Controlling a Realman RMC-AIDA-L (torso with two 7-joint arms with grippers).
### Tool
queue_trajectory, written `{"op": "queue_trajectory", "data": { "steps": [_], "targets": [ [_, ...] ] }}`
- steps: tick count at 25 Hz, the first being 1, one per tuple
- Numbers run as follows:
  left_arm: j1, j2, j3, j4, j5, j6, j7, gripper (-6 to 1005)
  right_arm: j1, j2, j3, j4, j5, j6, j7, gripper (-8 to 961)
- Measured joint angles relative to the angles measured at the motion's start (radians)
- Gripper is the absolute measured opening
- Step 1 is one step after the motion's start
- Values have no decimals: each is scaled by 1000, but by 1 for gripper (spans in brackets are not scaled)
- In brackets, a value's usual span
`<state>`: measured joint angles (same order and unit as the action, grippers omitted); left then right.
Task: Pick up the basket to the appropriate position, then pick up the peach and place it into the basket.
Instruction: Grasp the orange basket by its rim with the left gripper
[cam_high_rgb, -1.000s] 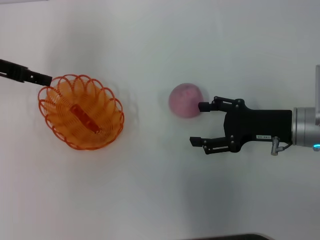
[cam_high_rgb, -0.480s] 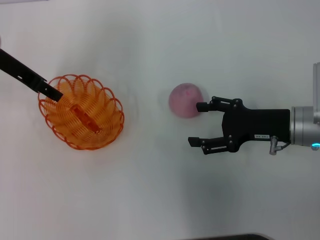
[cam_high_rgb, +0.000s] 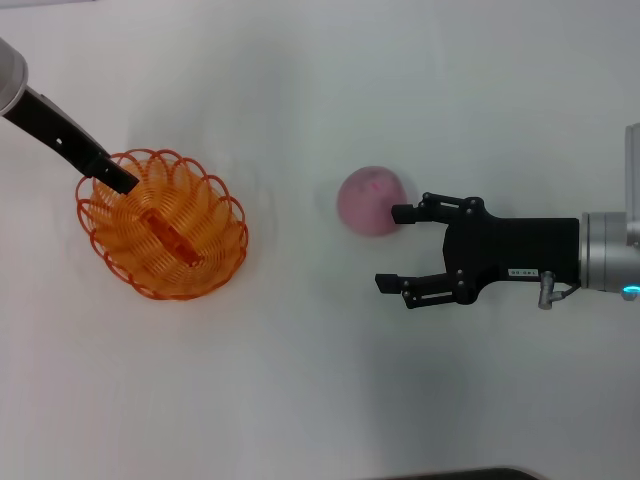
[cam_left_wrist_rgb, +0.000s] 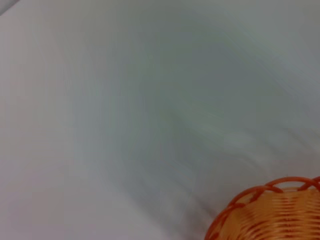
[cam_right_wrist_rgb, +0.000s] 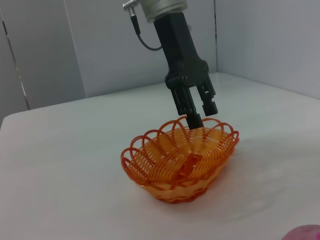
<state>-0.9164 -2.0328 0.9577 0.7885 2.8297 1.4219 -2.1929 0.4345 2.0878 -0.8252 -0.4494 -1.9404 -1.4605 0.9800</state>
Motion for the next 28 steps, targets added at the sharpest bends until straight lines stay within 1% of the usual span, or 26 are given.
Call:
{"op": "queue_trajectory", "data": {
  "steps": [4, 8, 10, 13, 16, 28],
  "targets": [
    [0, -3, 2, -12, 3, -24, -1, 722, 1, 0, 0, 0, 0, -1, 3, 933],
    [1, -11, 8, -31, 21, -59, -2, 721, 1, 0, 0, 0, 0, -1, 3, 933],
    [-2, -13, 20, -59, 27, -78, -2, 721, 1, 0, 0, 0, 0, -1, 3, 932],
    [-3, -14, 26, -65, 27, -84, -2, 722, 1, 0, 0, 0, 0, -1, 2, 932],
    [-4, -22, 36, -67, 28, -86, -2, 723, 2, 0, 0, 0, 0, -1, 2, 932],
    [-9, -26, 40, -68, 28, -98, -10, 722, 4, 0, 2, 0, 0, -1, 2, 930]
  ]
}}
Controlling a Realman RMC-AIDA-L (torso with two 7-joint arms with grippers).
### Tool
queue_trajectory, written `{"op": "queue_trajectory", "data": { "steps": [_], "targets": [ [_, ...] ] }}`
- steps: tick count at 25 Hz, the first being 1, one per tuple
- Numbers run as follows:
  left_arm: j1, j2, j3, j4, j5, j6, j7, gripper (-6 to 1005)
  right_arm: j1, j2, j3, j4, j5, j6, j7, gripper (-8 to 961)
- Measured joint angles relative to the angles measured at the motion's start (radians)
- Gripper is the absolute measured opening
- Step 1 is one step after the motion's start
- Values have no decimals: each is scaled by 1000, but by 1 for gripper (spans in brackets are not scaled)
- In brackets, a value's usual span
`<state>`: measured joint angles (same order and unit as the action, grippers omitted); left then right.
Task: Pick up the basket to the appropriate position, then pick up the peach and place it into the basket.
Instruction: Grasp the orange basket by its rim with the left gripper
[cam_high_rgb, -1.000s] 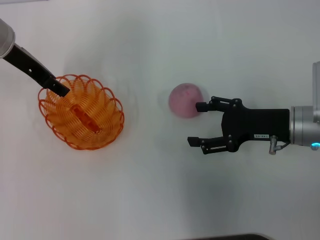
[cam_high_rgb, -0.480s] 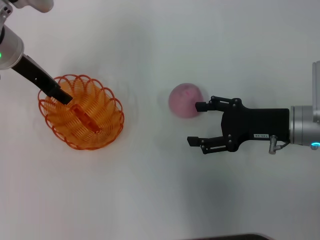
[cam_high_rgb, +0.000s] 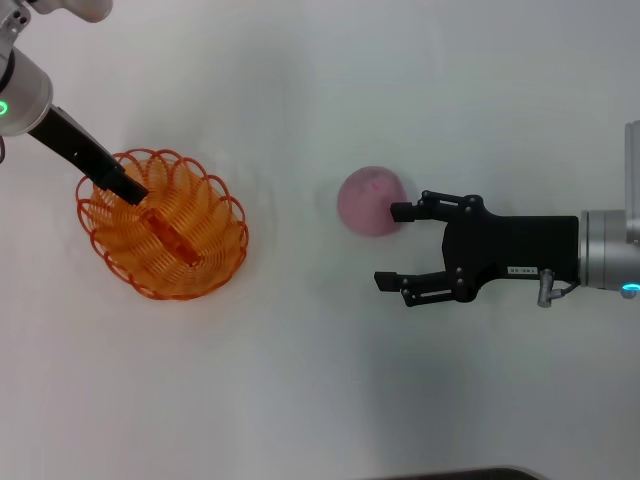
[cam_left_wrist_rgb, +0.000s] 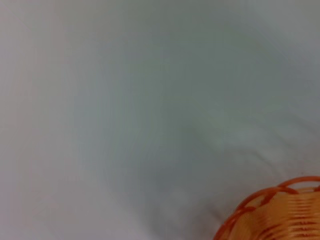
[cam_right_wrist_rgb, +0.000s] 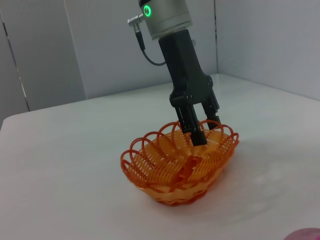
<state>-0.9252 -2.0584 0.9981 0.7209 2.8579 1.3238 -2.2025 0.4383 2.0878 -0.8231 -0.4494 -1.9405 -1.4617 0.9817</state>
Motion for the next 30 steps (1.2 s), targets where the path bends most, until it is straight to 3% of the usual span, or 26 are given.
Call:
{"op": "queue_trajectory", "data": {
  "steps": [4, 17, 23, 30],
  "targets": [
    [0, 1, 8, 0, 0, -11, -25, 721, 0, 0, 5, 0, 0, 0, 0, 930],
    [-3, 7, 46, 1, 0, -15, -57, 408, 5, 0, 7, -1, 0, 0, 0, 929],
    [-3, 6, 49, 0, 0, -15, -58, 146, 8, 0, 7, -2, 0, 0, 0, 928],
    [-2, 4, 48, 0, 0, -16, -59, 103, 10, 0, 7, -2, 0, 0, 0, 927]
  ]
}}
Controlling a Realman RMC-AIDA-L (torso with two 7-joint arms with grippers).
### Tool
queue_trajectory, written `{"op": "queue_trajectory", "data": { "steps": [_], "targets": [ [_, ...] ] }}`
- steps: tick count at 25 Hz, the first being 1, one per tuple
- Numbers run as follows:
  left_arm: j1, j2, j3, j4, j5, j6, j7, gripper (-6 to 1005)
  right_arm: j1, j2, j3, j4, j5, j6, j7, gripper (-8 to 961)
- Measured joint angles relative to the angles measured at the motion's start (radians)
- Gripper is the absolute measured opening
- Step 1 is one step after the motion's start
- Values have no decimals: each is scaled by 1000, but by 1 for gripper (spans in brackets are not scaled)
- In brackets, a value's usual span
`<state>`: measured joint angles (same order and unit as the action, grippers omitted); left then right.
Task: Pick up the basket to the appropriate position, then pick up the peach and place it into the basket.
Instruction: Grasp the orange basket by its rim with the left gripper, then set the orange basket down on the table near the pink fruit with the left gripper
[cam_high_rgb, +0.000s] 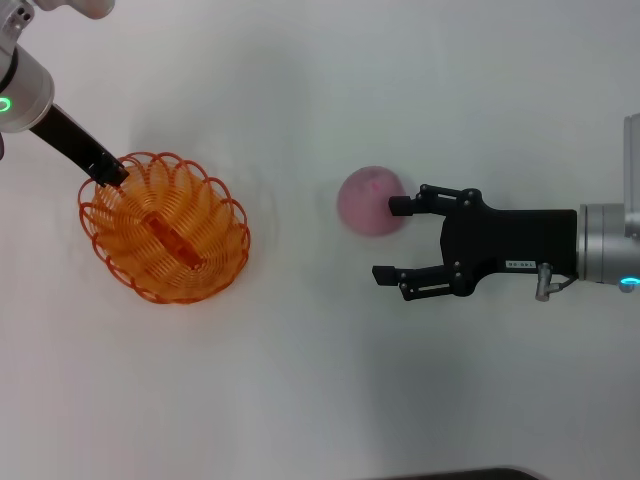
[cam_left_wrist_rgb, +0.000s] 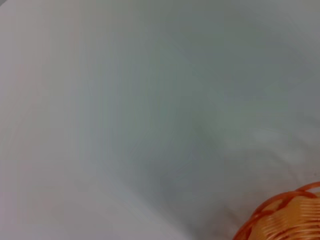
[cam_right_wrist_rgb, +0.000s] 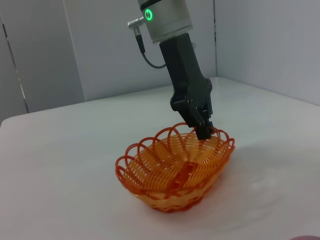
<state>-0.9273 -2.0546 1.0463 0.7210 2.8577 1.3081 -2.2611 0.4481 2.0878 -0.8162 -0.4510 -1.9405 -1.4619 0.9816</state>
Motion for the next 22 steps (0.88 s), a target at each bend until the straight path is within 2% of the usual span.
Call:
{"op": "queue_trajectory", "data": {
  "steps": [9, 15, 18, 22],
  "targets": [
    [-11, 10, -28, 8, 0, 54, -30, 93, 0, 0, -3, 0, 0, -1, 0, 926],
    [-58, 43, -168, 9, -3, 188, -67, 86, 0, 0, -2, 0, 0, -10, 0, 926],
    [-64, 62, -184, -3, -3, 203, -114, 83, 0, 0, -1, 0, 0, -15, 1, 926],
    [-63, 74, -214, -15, -6, 218, -136, 65, -3, 0, 0, 0, 0, -18, 1, 925]
  ]
}}
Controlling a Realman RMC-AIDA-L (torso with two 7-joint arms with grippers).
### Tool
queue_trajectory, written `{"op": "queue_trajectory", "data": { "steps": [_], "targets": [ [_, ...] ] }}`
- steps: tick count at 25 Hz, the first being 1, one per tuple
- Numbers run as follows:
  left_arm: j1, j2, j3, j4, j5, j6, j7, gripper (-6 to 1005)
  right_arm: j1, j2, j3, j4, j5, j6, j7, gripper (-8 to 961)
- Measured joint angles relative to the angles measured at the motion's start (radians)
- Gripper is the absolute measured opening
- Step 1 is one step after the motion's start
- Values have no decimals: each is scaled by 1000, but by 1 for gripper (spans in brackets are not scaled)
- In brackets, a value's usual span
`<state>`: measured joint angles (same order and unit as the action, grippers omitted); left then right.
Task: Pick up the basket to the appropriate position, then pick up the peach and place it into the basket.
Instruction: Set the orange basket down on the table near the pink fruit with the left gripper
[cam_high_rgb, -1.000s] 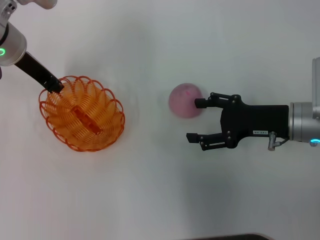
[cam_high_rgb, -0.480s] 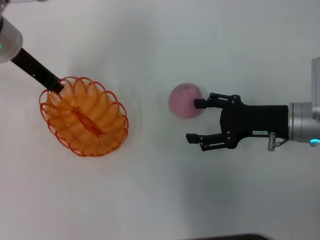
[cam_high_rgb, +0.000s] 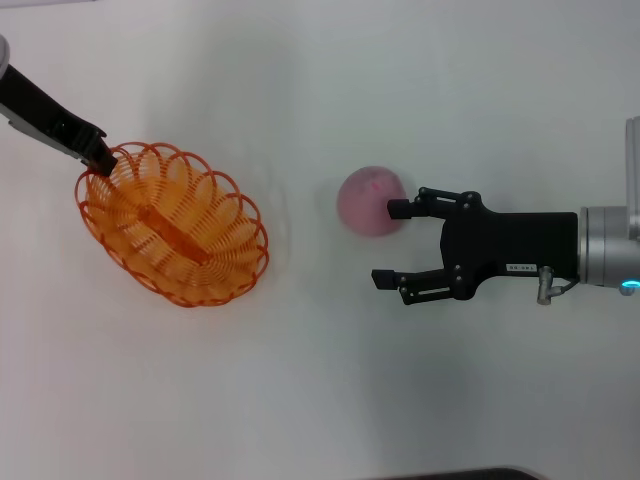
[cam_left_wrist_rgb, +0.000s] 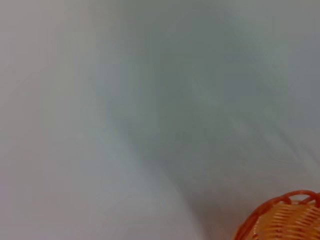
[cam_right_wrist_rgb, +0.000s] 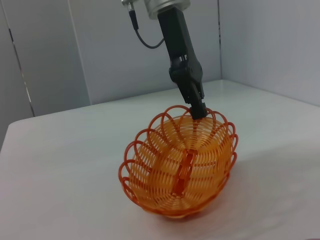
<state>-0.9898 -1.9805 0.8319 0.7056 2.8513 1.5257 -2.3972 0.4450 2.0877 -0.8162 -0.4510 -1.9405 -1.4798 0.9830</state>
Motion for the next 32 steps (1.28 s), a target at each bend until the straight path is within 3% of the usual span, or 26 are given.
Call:
{"op": "queue_trajectory", "data": {
  "steps": [9, 14, 24, 28, 30, 32],
  "targets": [
    [27, 20, -189, -11, -4, 54, 0, 57, 0, 0, 0, 0, 0, -5, 2, 924],
    [80, 11, -277, 2, -40, 107, -16, 55, -4, -3, 0, -1, 0, -5, 9, 924],
    [247, -73, -299, 136, -190, 114, -71, 53, -6, -1, 0, -10, 2, -5, 25, 923],
    [300, -121, -299, 186, -205, 88, -75, 54, -4, 0, 0, -11, 3, -5, 26, 922],
    [328, -159, -296, 229, -210, 69, -75, 55, -3, 0, 0, -11, 3, -5, 26, 922],
    [341, -174, -294, 252, -212, 65, -78, 55, -3, 0, 0, -11, 3, -5, 26, 922]
  ]
}}
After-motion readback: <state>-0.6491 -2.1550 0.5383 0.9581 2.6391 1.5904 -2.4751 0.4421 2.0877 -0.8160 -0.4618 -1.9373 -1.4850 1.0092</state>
